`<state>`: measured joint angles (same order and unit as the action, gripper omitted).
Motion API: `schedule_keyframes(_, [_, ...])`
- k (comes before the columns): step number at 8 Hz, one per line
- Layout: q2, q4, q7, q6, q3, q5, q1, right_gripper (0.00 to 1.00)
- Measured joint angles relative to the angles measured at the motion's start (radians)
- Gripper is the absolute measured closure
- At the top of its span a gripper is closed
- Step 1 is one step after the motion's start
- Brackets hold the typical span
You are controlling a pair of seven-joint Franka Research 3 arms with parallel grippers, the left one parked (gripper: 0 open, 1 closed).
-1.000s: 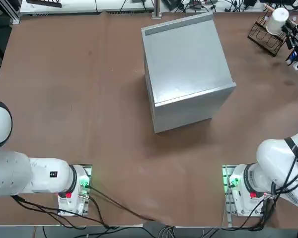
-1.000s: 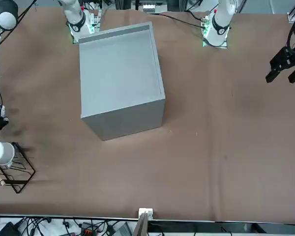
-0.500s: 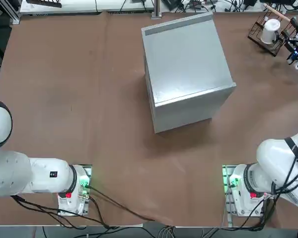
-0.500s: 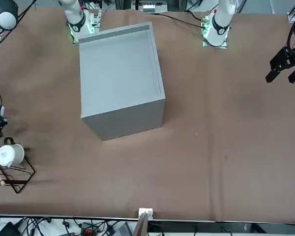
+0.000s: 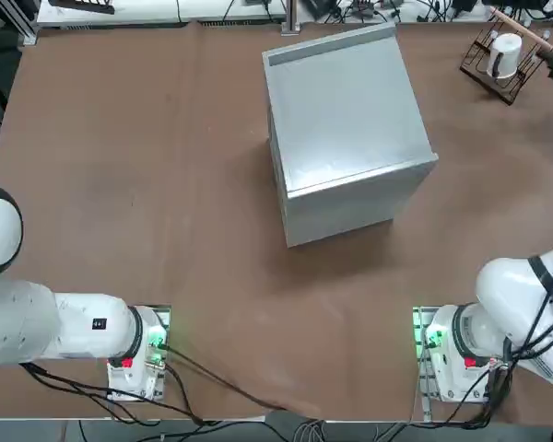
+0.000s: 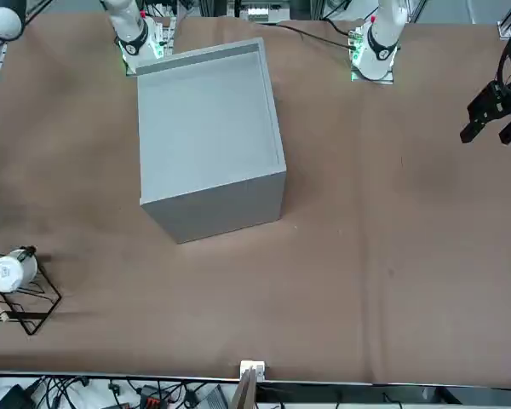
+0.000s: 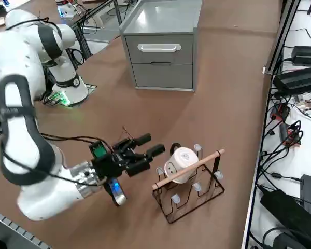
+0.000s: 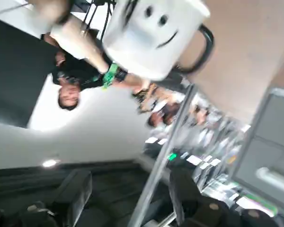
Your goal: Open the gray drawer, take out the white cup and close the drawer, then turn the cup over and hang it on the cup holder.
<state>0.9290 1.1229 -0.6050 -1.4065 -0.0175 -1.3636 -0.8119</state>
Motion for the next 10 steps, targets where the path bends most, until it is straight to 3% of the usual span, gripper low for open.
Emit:
schedule_keyframes(3, [-0.164, -0.044, 0.286, 0.006, 0.010, 0.367, 0.020, 0.00])
schedule_keyframes(5, [-0.269, -0.047, 0.521, 0.006, 0.014, 0.594, 0.077, 0.00])
schedule_keyframes(10, [-0.439, -0.052, 0.922, 0.005, 0.017, 0.953, 0.236, 0.00])
